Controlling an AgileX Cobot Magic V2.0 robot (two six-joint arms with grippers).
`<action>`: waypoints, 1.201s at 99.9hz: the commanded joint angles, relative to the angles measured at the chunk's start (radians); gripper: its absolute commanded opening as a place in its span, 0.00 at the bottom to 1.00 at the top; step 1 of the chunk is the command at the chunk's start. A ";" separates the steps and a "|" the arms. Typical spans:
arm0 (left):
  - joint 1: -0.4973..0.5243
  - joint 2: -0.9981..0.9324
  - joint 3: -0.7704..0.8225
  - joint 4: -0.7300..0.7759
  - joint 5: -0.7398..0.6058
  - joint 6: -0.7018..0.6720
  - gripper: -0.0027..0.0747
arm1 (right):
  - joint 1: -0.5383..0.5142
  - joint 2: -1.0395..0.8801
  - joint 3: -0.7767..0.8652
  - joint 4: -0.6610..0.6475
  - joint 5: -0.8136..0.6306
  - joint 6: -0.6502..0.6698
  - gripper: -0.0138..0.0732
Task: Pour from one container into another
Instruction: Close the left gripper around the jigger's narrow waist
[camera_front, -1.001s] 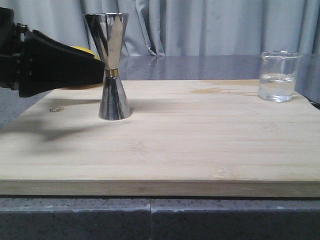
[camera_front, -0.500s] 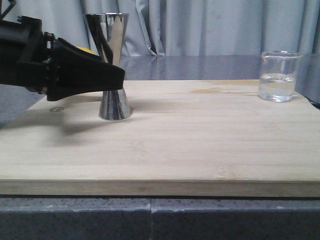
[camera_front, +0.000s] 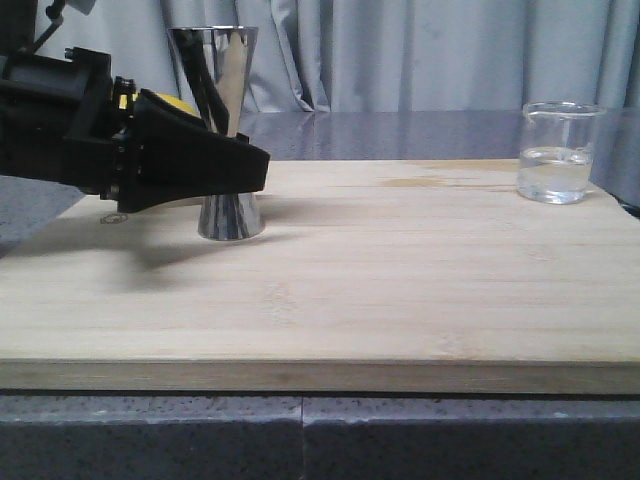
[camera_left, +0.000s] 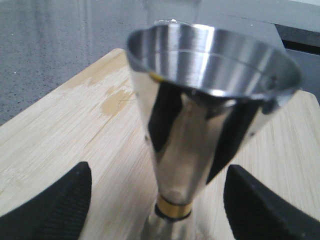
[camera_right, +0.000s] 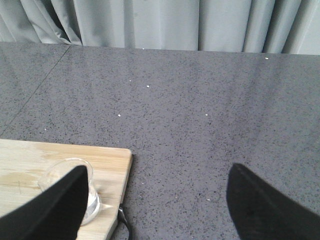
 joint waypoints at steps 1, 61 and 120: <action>-0.007 -0.032 -0.023 -0.072 0.116 0.002 0.66 | -0.004 0.007 -0.033 -0.008 -0.087 -0.008 0.73; -0.007 -0.032 -0.023 -0.072 0.116 0.002 0.32 | -0.004 0.007 -0.033 -0.008 -0.087 -0.008 0.73; -0.007 -0.032 -0.023 -0.072 0.116 0.002 0.01 | -0.004 0.007 -0.033 -0.008 -0.101 -0.008 0.73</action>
